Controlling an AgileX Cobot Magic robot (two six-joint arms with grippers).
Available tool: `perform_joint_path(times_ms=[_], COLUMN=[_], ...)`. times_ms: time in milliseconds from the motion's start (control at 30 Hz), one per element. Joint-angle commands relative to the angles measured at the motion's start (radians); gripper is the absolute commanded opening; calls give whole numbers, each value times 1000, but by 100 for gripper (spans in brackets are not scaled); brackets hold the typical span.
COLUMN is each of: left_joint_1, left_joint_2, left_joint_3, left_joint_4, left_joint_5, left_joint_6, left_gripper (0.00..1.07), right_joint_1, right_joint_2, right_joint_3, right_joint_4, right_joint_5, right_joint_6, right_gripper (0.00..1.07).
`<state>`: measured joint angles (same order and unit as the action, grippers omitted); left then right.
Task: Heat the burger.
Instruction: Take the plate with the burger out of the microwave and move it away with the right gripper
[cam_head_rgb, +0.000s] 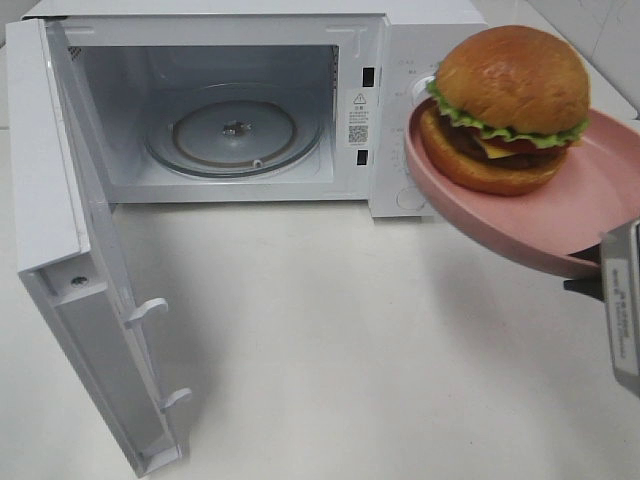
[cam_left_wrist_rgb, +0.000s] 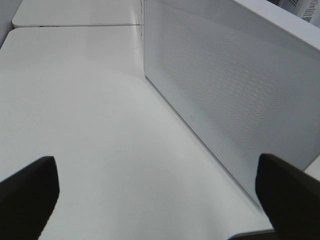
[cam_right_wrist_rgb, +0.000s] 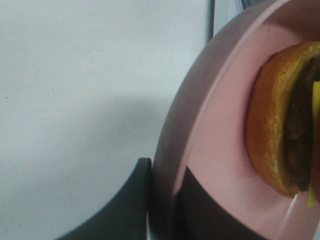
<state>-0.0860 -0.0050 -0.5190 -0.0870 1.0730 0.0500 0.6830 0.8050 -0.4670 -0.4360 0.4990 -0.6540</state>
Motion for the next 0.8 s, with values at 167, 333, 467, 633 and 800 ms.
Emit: perform_joint_path(times_ms=[167, 333, 467, 633, 800], left_joint_1=[0, 0, 0, 0, 0], left_joint_2=[-17, -17, -17, -17, -17], left_joint_3=[3, 3, 3, 3, 3], left_joint_4=[2, 2, 2, 2, 2], left_joint_5=[-6, -6, -6, -6, -6], left_joint_6=[-6, -6, -6, -6, -6], left_gripper=[100, 100, 100, 100, 100], right_joint_1=[-5, -5, -5, -5, -5], right_joint_2=[-80, -82, -82, -82, -69], right_joint_3=[-7, -7, -7, -7, -7], right_joint_4=[-190, -232, -245, -291, -332], right_joint_5=[115, 225, 260, 328, 387], right_joint_6=[251, 375, 433, 500, 562], right_gripper=[0, 0, 0, 0, 0])
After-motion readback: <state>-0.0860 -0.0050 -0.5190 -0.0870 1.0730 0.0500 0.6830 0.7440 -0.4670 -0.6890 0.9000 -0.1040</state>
